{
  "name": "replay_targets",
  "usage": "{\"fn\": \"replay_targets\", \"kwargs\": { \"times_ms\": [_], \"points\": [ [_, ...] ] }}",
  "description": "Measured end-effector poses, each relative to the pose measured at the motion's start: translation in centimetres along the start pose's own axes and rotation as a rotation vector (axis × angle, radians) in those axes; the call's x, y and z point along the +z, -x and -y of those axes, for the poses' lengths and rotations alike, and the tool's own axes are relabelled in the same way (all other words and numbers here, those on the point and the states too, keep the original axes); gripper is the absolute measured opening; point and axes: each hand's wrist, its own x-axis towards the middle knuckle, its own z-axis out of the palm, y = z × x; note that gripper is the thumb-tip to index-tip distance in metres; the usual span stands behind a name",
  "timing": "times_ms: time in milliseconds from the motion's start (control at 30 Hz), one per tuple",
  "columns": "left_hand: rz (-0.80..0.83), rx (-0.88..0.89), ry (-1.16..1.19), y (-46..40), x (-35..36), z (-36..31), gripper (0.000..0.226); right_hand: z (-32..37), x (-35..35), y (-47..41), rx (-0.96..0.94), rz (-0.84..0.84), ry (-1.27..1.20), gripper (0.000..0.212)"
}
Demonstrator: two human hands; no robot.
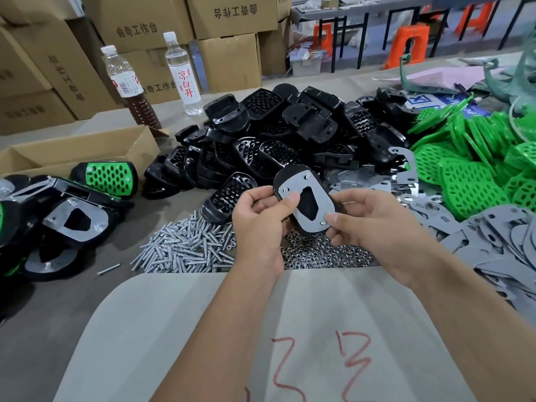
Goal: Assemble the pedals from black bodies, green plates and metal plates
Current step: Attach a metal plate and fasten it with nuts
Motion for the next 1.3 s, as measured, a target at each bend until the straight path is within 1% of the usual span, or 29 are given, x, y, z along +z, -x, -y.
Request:
{"fn": "replay_targets", "kwargs": {
  "times_ms": [167, 300, 367, 567, 700, 867, 933, 1133, 1200, 1300],
  "points": [
    [0.062, 0.016, 0.030, -0.2, -0.4, 0.0, 0.033, 0.0, 0.1, 0.1, 0.009, 0.071, -0.014, 0.017],
    [0.086, 0.051, 0.026, -0.2, -0.2, 0.1, 0.033, -0.2, 0.1, -0.1, -0.021, 0.030, 0.100, 0.019],
    [0.087, 0.056, 0.028, -0.2, -0.1, 0.2, 0.033, -0.4, 0.2, -0.2, -0.019, 0.012, 0.118, 0.021],
    [0.069, 0.063, 0.052, -0.2, 0.2, 0.2, 0.031, -0.4, 0.9, 0.0, -0.046, 0.008, 0.011, 0.018],
    [0.070, 0.035, 0.040, -0.2, 0.4, 0.2, 0.029, -0.3, 1.0, -0.2, -0.078, -0.015, 0.017, 0.016],
    [0.152, -0.034, -0.013, -0.3, 0.4, 0.0, 0.020, -0.2, 0.9, -0.2, -0.095, -0.031, 0.009, 0.016],
    [0.156, -0.025, -0.010, -0.3, 0.3, -0.2, 0.015, -0.2, 1.0, -0.2, -0.098, -0.019, -0.003, 0.016],
    [0.135, 0.004, 0.018, -0.5, 0.6, -0.2, 0.017, -0.2, 1.5, -0.5, -0.103, -0.004, -0.027, 0.016],
    [0.158, 0.029, -0.007, -0.4, 0.8, -0.3, 0.013, 0.0, 1.5, -0.5, -0.134, 0.018, -0.037, 0.015],
    [0.178, 0.036, -0.023, -0.3, 0.8, -0.3, 0.019, 0.0, 1.5, -0.7, -0.161, 0.037, -0.069, 0.015]
  ]
}}
